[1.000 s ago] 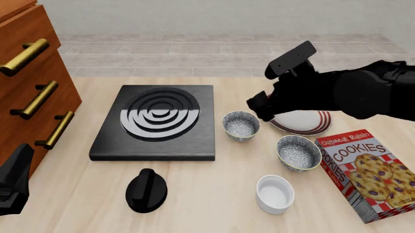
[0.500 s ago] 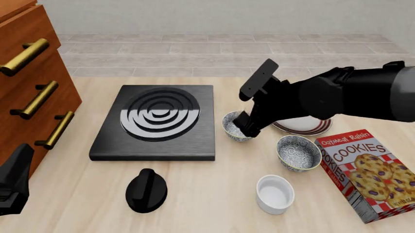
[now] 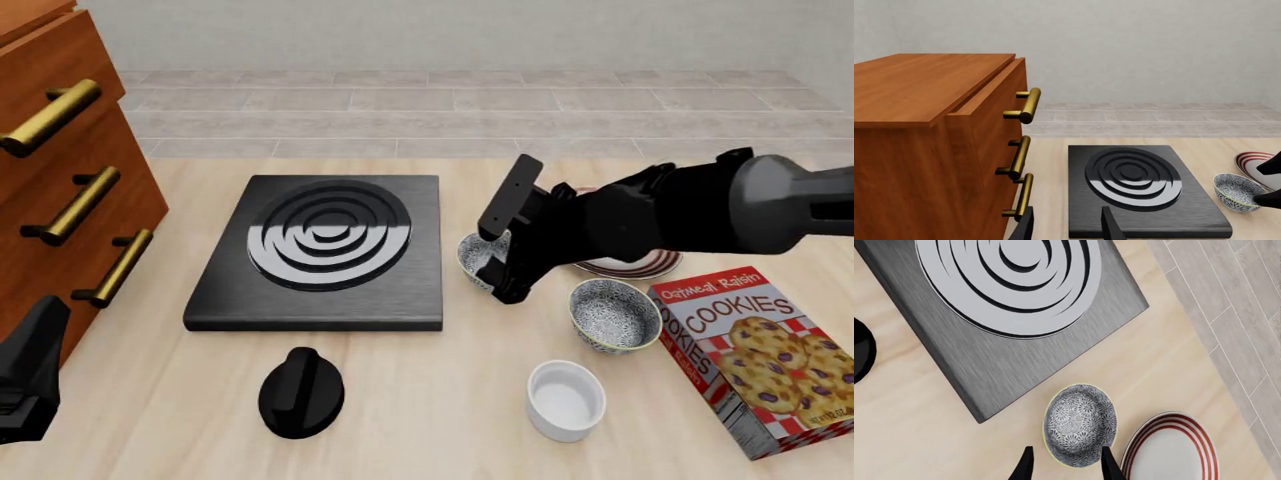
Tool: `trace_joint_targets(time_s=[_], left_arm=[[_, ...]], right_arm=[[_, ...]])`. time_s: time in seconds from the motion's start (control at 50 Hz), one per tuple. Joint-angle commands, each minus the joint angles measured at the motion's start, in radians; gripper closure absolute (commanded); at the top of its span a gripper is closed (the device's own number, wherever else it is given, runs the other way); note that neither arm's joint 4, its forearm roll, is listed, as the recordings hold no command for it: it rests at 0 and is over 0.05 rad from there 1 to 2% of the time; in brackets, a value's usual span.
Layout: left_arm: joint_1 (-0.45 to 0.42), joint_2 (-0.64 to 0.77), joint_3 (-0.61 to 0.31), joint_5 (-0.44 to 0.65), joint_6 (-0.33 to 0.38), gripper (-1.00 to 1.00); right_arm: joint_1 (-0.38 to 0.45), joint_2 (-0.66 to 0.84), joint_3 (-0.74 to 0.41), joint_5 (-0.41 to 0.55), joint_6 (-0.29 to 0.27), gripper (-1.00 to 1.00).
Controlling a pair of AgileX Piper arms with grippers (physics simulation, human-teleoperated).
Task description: Pick the akita bowl from table center and place it on the plate.
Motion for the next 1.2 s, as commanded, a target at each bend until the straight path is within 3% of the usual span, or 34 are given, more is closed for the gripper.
trace_joint_targets(time_s=[0.02,0.14,0.6,1.2], left_arm=[[0.0,0.0,0.0,0.0,0.0,-1.0],[0.0,0.0,0.0,0.0,0.0,-1.0],[0.0,0.0,0.0,0.0,0.0,-1.0],[0.0,0.0,0.0,0.0,0.0,-1.0]], right_arm=[[-0.004,0.053,-0.006,-0.033,-0.042,-1.0],[-0.022,0.106,0.0,-0.07,-0.079,-1.0],[0.016,0.186,-0.065,-0.014,-0.01,-1.0],[-0.013,0.218,-0.052,-0.037,0.007,-1.0]])
